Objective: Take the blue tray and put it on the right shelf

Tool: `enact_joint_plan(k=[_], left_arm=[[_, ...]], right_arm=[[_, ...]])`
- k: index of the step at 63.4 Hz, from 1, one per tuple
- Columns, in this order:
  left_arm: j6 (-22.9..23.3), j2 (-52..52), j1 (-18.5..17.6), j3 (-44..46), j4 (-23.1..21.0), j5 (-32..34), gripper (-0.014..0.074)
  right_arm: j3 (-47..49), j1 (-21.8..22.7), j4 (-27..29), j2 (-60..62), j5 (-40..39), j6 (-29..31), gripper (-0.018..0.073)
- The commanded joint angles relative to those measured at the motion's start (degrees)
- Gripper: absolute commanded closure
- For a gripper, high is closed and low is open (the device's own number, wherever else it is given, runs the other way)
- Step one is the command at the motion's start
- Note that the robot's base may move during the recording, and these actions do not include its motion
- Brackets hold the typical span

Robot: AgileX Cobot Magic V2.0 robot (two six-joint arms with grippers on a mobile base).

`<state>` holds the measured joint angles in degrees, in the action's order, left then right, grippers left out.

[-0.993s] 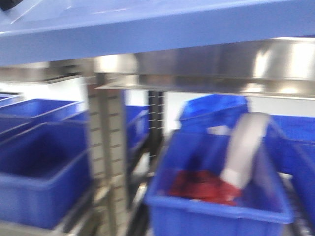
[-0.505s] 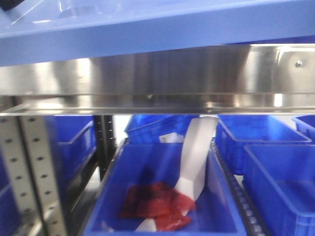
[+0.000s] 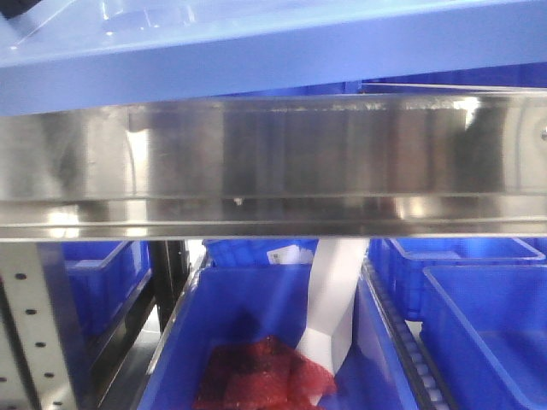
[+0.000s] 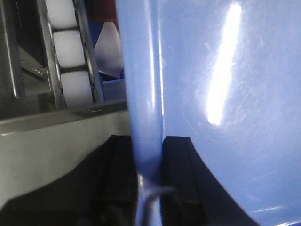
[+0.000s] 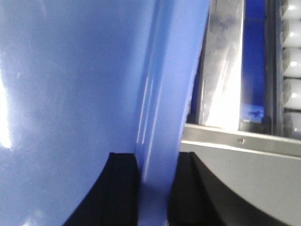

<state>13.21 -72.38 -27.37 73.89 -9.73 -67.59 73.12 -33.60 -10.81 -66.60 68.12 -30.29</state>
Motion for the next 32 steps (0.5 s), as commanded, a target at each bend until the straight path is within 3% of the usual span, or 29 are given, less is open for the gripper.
enact_joint_plan(k=[1,32], left_arm=[[-1.6,1.6,-0.3,1.9,0.0,0.3,0.0645],[-1.6,1.6,-0.3,1.9,0.0,0.3,0.0645]], right_arm=[[1.6,0.1,-3.0,1.4,-3.0,1.5,0.0503],[1.6,0.1,-3.0,1.4,-3.0,1.5,0.0503]])
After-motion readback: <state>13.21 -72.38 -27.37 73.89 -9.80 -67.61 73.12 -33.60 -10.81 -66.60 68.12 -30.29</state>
